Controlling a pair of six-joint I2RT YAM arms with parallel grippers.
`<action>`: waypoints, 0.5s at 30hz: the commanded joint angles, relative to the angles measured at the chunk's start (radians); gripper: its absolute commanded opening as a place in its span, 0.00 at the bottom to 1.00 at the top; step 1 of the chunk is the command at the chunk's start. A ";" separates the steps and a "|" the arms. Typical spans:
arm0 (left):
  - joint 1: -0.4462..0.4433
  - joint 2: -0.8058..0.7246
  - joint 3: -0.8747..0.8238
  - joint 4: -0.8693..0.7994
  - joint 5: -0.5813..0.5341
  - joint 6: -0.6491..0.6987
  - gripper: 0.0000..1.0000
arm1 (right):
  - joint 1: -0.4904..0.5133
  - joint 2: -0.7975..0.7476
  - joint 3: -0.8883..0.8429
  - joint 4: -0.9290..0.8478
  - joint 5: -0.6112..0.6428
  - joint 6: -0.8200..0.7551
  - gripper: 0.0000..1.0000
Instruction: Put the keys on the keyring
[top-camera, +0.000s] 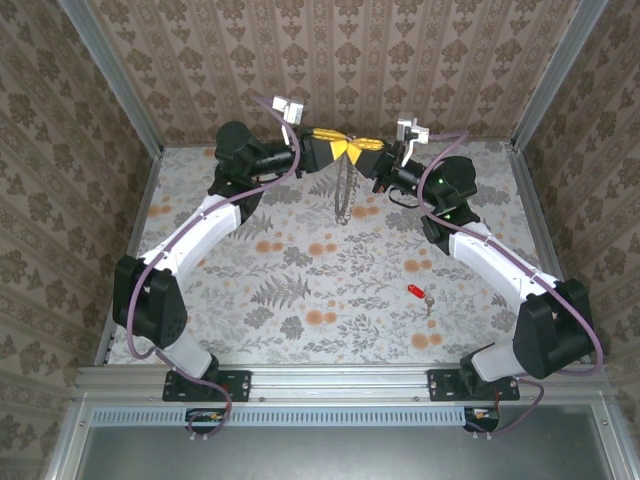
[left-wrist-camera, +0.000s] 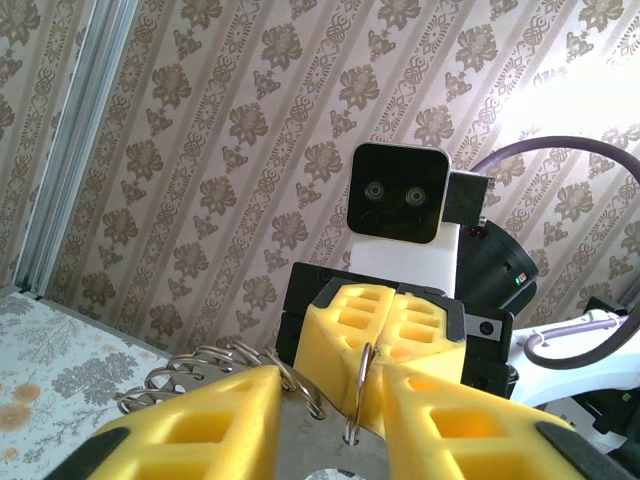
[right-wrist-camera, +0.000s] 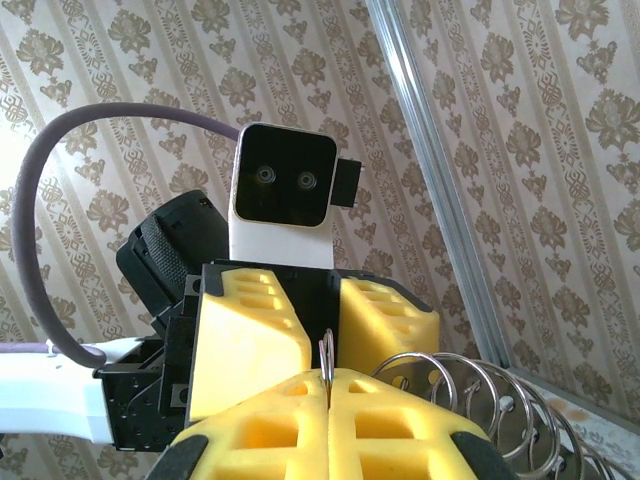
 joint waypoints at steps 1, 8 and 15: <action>-0.006 0.011 0.017 0.014 0.013 0.001 0.26 | 0.007 -0.014 0.019 0.050 0.000 0.008 0.00; -0.006 0.009 0.012 0.029 0.015 -0.003 0.12 | 0.007 -0.015 0.021 0.036 0.000 -0.002 0.00; -0.006 0.001 0.007 0.035 0.021 -0.003 0.00 | 0.007 -0.018 0.021 0.017 0.003 -0.015 0.00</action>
